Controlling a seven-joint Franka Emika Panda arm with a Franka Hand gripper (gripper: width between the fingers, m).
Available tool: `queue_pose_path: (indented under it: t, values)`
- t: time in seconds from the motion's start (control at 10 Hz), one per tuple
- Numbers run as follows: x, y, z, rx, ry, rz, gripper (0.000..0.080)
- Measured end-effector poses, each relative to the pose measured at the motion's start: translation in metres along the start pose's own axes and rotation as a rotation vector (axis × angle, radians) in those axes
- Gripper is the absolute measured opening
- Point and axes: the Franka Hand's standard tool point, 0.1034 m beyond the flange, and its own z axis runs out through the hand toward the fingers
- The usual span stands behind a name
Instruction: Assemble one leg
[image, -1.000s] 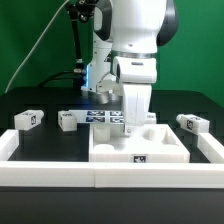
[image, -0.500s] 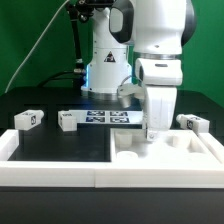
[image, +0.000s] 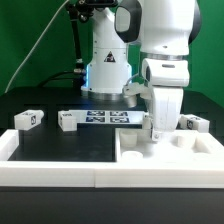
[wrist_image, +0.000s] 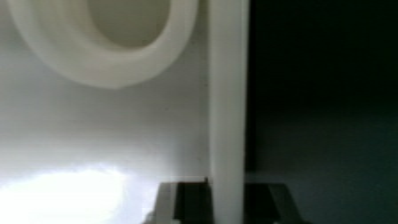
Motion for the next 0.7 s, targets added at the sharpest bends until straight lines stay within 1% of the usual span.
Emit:
queue_pose_path:
  t: [0.1, 0.2, 0.3, 0.4, 0.5, 0.6, 0.7]
  values:
    - [0.0000, -0.0003, 0.0004, 0.001, 0.000, 0.000, 0.0057]
    - [0.0000, -0.0003, 0.0005, 0.001, 0.000, 0.000, 0.0236]
    - [0.0000, -0.0003, 0.0005, 0.001, 0.000, 0.000, 0.0384]
    - [0.0000, -0.0004, 0.0006, 0.001, 0.000, 0.000, 0.0384]
    - [0.0000, -0.0004, 0.0006, 0.001, 0.000, 0.000, 0.0567]
    - [0.0000, -0.0004, 0.0006, 0.001, 0.000, 0.000, 0.0567]
    - [0.0000, -0.0004, 0.0006, 0.001, 0.000, 0.000, 0.0635]
